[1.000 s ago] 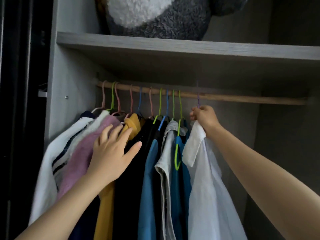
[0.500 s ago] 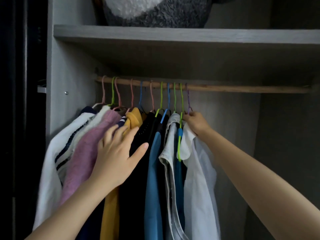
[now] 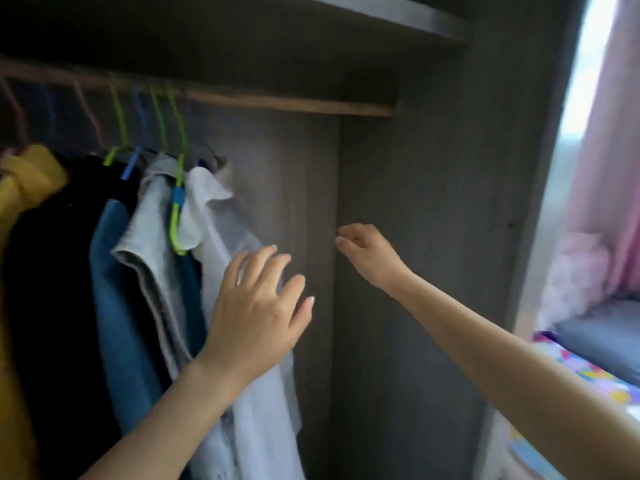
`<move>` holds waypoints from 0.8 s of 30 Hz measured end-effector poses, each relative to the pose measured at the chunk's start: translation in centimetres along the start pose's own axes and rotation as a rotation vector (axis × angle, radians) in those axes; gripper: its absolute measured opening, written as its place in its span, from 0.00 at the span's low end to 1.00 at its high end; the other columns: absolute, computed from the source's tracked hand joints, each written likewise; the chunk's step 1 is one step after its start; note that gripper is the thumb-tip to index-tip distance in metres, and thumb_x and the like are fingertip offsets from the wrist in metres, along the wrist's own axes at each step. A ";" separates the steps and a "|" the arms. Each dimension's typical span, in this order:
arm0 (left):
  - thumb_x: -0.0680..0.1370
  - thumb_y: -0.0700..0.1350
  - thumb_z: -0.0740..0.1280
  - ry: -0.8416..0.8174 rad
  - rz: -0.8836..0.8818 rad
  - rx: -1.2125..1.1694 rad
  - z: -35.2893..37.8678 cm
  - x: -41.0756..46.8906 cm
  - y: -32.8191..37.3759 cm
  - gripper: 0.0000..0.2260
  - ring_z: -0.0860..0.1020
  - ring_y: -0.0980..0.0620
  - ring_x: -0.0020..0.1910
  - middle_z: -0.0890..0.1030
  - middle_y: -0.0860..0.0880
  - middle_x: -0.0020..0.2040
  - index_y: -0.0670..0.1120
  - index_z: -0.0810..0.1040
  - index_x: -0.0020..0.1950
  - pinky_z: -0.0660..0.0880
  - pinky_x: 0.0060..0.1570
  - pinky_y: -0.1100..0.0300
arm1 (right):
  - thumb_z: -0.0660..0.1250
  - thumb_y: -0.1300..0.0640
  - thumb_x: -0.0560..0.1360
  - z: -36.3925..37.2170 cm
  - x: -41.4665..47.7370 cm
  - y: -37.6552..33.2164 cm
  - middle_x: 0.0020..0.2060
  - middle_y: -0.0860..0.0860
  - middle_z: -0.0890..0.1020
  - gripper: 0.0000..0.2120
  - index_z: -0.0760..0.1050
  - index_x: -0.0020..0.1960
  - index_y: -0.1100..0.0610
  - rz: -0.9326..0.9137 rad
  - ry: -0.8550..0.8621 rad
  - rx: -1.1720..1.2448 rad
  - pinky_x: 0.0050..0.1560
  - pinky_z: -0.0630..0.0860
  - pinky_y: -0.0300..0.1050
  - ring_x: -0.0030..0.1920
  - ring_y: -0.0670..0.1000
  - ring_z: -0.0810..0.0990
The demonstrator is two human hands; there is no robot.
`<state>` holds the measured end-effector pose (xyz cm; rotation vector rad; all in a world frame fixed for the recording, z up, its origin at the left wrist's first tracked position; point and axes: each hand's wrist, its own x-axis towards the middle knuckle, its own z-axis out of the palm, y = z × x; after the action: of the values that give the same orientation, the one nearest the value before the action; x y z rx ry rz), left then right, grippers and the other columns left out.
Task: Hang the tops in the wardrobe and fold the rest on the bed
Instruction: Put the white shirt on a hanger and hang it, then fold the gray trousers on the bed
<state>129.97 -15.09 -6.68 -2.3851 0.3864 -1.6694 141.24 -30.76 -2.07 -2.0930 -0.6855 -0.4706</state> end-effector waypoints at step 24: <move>0.77 0.49 0.64 -0.752 0.256 -1.246 0.6 -1.3 58.7 0.12 0.75 0.42 0.55 0.80 0.44 0.53 0.43 0.82 0.53 0.70 0.51 0.48 | 0.62 0.57 0.77 -37.4 -60.4 16.8 0.62 0.57 0.72 0.18 0.69 0.67 0.59 1.277 0.515 -0.600 0.62 0.67 0.45 0.63 0.55 0.70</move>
<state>124.50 -70.08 -26.44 -3.2008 1.8313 -0.2113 101.76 -87.70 -24.96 -2.2920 1.1862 -0.4320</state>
